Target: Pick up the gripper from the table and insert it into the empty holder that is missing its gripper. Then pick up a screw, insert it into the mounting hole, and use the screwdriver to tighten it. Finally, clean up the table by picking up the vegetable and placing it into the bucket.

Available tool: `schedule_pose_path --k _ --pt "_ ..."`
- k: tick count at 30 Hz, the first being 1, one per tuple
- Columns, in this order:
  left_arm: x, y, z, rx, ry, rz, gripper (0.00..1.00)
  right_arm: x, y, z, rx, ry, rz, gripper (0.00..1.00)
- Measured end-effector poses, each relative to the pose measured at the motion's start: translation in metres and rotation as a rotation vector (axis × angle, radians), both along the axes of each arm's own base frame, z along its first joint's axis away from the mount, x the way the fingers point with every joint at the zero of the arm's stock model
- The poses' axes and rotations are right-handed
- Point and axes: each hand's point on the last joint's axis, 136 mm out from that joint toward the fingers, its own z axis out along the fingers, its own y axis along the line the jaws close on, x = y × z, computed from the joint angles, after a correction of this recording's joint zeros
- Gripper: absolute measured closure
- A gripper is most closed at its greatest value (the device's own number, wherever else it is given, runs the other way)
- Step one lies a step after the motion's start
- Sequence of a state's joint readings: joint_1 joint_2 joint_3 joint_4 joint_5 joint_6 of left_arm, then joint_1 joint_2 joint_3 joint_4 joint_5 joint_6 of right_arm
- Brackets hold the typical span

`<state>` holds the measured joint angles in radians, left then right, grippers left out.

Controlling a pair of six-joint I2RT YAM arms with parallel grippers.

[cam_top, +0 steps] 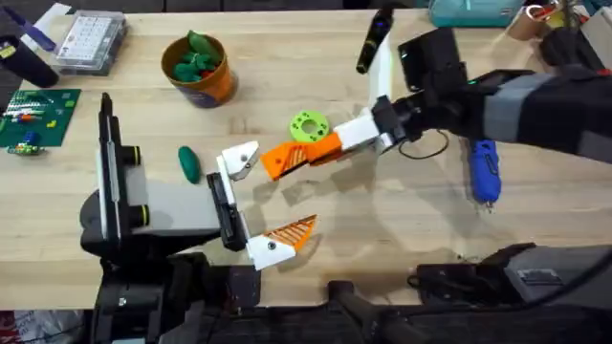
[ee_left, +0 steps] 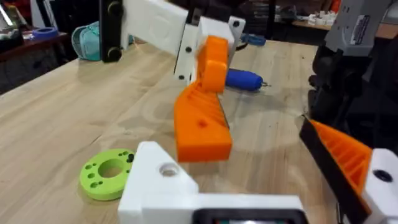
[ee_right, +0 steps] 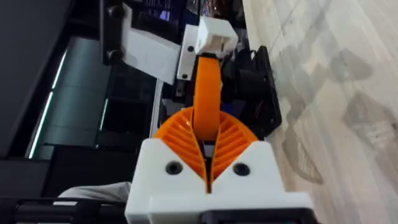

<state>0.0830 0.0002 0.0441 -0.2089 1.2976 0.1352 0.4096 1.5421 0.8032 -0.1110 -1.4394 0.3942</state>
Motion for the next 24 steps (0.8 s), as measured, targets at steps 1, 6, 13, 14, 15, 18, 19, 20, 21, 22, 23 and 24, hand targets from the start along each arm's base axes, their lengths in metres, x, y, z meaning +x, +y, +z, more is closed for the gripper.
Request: schedule_pose_path --k 1,6,13,14,15,18,19,20,21,22,23,24 --pt "0.0 0.0 0.0 0.0 0.0 0.0 0.011 0.0004 0.0023 -0.003 -0.001 0.006 0.006 0.994" --pt "0.0 0.0 0.0 0.0 0.0 0.0 0.011 0.0033 0.0096 -0.009 -0.003 0.022 0.02 0.993" --pt "0.0 0.0 0.0 0.0 0.0 0.0 0.011 0.007 0.0117 -0.0048 0.0 0.027 0.017 0.994" --pt "0.0 0.0 0.0 0.0 0.0 0.0 0.011 0.007 0.0117 -0.0047 -0.002 0.032 0.016 0.994" --pt "0.0 0.0 0.0 0.0 0.0 0.0 0.011 0.007 0.0117 -0.0047 -0.003 0.036 0.016 0.994" --pt "0.0 0.0 0.0 0.0 0.0 0.0 0.011 0.0071 0.0117 -0.0047 -0.007 0.047 0.015 0.994" --pt "0.0 0.0 0.0 0.0 0.0 0.0 0.011 0.0072 0.0118 -0.0047 -0.009 0.052 0.014 0.994" --pt "0.0 0.0 0.0 0.0 0.0 0.0 0.011 0.0072 0.0118 -0.0048 -0.011 0.056 0.014 0.994" --pt "0.0 0.0 0.0 0.0 0.0 0.0 0.011 0.0073 0.0118 -0.0048 -0.012 0.058 0.013 0.994" --pt "0.0001 0.0 0.0 0.0 0.0 0.0 0.011 0.0074 0.0118 -0.0049 -0.015 0.062 0.012 0.994" --pt "0.0001 0.0 0.0 0.0 0.0 0.0 0.011 0.0076 0.0119 -0.0051 -0.016 0.063 0.011 0.994" --pt "0.0001 0.0 0.0 0.0 0.0 0.0 0.011 0.0077 0.0119 -0.0052 -0.019 0.068 0.01 0.994"
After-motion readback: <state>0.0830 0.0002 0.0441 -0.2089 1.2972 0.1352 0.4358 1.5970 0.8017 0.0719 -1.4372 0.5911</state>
